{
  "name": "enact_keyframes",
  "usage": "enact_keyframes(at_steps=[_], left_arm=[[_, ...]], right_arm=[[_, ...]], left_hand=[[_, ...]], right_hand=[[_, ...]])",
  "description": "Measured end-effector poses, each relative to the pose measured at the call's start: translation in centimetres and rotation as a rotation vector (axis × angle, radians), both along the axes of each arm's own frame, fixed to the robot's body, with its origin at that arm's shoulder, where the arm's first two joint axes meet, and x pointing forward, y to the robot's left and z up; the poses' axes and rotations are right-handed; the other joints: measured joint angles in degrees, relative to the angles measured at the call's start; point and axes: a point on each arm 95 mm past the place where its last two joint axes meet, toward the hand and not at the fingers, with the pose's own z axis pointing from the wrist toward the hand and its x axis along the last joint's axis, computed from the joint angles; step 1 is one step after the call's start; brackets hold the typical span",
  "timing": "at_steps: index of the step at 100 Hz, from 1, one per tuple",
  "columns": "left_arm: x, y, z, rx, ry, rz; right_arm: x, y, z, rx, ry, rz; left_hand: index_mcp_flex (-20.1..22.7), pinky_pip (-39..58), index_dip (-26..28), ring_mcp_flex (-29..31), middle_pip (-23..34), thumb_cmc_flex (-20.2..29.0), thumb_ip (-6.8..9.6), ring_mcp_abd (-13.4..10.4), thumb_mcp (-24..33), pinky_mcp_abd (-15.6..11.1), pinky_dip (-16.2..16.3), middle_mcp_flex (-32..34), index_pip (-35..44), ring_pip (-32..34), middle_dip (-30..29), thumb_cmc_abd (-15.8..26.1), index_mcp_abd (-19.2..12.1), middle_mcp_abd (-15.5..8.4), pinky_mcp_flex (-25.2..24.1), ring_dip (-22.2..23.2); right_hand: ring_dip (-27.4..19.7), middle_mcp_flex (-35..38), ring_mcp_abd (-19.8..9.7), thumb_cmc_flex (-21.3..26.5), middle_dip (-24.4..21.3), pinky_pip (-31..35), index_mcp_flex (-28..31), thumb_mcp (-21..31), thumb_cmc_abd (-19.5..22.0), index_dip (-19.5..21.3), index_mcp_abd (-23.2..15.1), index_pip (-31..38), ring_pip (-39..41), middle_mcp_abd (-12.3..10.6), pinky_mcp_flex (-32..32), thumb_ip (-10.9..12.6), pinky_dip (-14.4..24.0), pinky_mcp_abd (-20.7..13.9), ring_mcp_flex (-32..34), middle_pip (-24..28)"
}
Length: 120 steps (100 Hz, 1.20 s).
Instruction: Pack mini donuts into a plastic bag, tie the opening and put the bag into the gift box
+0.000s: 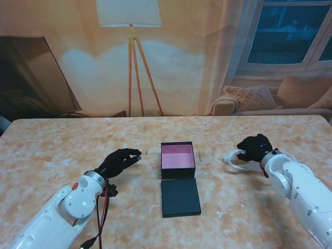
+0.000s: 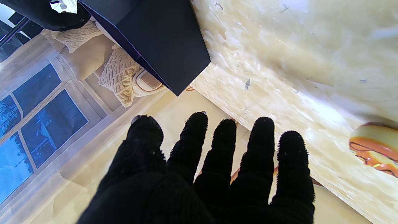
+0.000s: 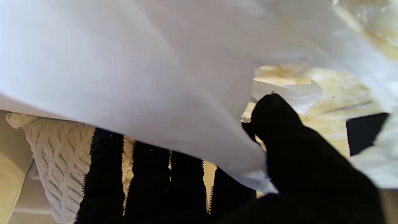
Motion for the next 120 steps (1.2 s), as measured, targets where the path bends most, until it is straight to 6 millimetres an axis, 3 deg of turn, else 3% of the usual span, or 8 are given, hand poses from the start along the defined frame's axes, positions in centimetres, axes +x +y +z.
enact_keyframes(at_steps=[5, 9, 12, 29, 42, 48, 55, 120], left_arm=[[0.0, 0.0, 0.0, 0.0, 0.0, 0.0], [0.0, 0.0, 0.0, 0.0, 0.001, -0.001], [0.0, 0.0, 0.0, 0.0, 0.001, -0.001], [0.0, 0.0, 0.0, 0.0, 0.002, -0.001], [0.0, 0.0, 0.0, 0.0, 0.002, -0.001], [0.0, 0.0, 0.0, 0.0, 0.002, -0.002], [0.0, 0.0, 0.0, 0.0, 0.002, -0.002], [-0.1, -0.1, 0.2, -0.013, 0.005, -0.014]], right_arm=[[-0.1, 0.0, 0.2, 0.016, -0.016, 0.001], [-0.2, 0.1, 0.4, 0.028, -0.023, 0.002], [-0.3, 0.1, 0.5, 0.037, -0.027, 0.002], [-0.9, 0.7, 1.2, 0.064, -0.04, 0.017], [-1.4, 1.0, 1.6, 0.077, -0.043, 0.034], [-1.5, 1.1, 1.8, 0.084, -0.049, 0.048], [-1.6, 1.2, 2.0, 0.113, -0.057, 0.064], [-2.2, 1.7, 5.4, 0.35, -0.088, 0.161]], left_hand=[[0.0, 0.0, 0.0, 0.0, 0.0, 0.0, 0.0, 0.0, 0.0, 0.0, 0.0, 0.0, 0.0, 0.0, 0.0, 0.0, 0.0, 0.0, 0.0, 0.0], [0.0, 0.0, 0.0, 0.0, 0.0, 0.0, 0.0, 0.0, 0.0, 0.0, 0.5, 0.0, 0.0, 0.0, 0.1, 0.0, 0.0, 0.0, 0.0, 0.0], [0.0, 0.0, 0.0, 0.0, 0.0, 0.0, 0.0, 0.0, 0.0, 0.0, 0.6, 0.0, 0.0, 0.0, 0.1, 0.0, 0.0, 0.0, 0.0, 0.0], [0.0, 0.0, 0.1, 0.0, 0.0, 0.0, 0.0, 0.0, 0.0, 0.1, 0.6, 0.0, 0.0, 0.0, 0.1, 0.0, 0.0, 0.0, 0.0, 0.1], [0.0, 0.0, 0.1, 0.0, 0.0, 0.0, 0.0, 0.0, 0.0, 0.1, 0.9, 0.0, 0.0, 0.0, 0.1, 0.0, 0.0, 0.0, 0.0, 0.1], [0.0, 0.0, 0.1, 0.0, 0.0, 0.0, 0.0, 0.0, 0.0, 0.1, 1.2, 0.0, 0.0, 0.0, 0.1, 0.0, 0.0, 0.0, 0.0, 0.1], [0.0, 0.0, 0.1, 0.0, 0.0, 0.0, 0.0, 0.0, 0.0, 0.1, 1.2, 0.0, 0.0, 0.0, 0.1, 0.0, 0.0, 0.0, 0.0, 0.1], [0.1, 0.0, 0.7, 0.0, 0.0, 0.0, 0.0, 0.4, 0.0, 0.1, 1.3, 0.0, 0.1, 0.0, 0.4, 0.0, 0.0, 0.0, 0.0, 0.7]], right_hand=[[0.1, 0.1, 0.0, 2.7, 0.0, 0.0, -0.1, -6.3, 2.4, -0.9, 0.0, -2.9, 0.1, 0.0, 0.0, -1.4, 0.0, 0.0, 0.0, -0.1], [0.1, 0.4, 0.0, 14.3, 0.0, 0.1, -0.9, -31.0, 9.8, -7.9, 0.0, -9.6, 0.4, 0.0, 0.0, -2.0, 0.0, 0.1, 0.0, -0.3], [0.2, 0.6, 0.1, 18.2, 0.0, 0.1, -1.0, -39.9, 12.5, -13.4, 0.0, -11.8, 0.6, 0.0, -0.2, -2.0, 0.0, 0.2, 0.0, -0.7], [0.3, 1.0, 0.4, 22.0, 0.0, 0.2, -1.6, -45.3, 17.5, -31.4, 2.8, -17.4, 0.7, -0.1, -0.8, -1.2, 0.5, 0.4, 0.0, -0.9], [0.5, 0.3, 0.8, 23.4, 0.0, 0.3, -5.8, -41.8, 18.0, -36.4, 7.4, -19.0, 0.7, 0.2, -1.5, 1.5, 0.5, 0.4, -0.4, -0.9], [0.9, -1.1, 0.8, 13.9, 0.2, 0.6, -7.9, -18.9, 14.0, -37.1, 9.5, -19.2, 1.5, 0.8, -2.1, 1.5, 0.6, 0.4, -1.4, -0.9], [1.4, -1.9, 0.8, 10.1, 1.4, 0.7, -9.1, -10.0, 12.7, -37.4, 9.9, -19.5, 2.2, 1.0, -2.1, 1.5, 0.8, 0.4, -1.1, -0.3], [1.6, -1.5, -1.6, 6.4, 5.1, 0.8, -10.2, 1.9, 10.0, -31.8, 11.5, -20.2, 3.3, 0.6, -1.1, 1.4, 1.2, -0.5, -1.4, 1.4]])
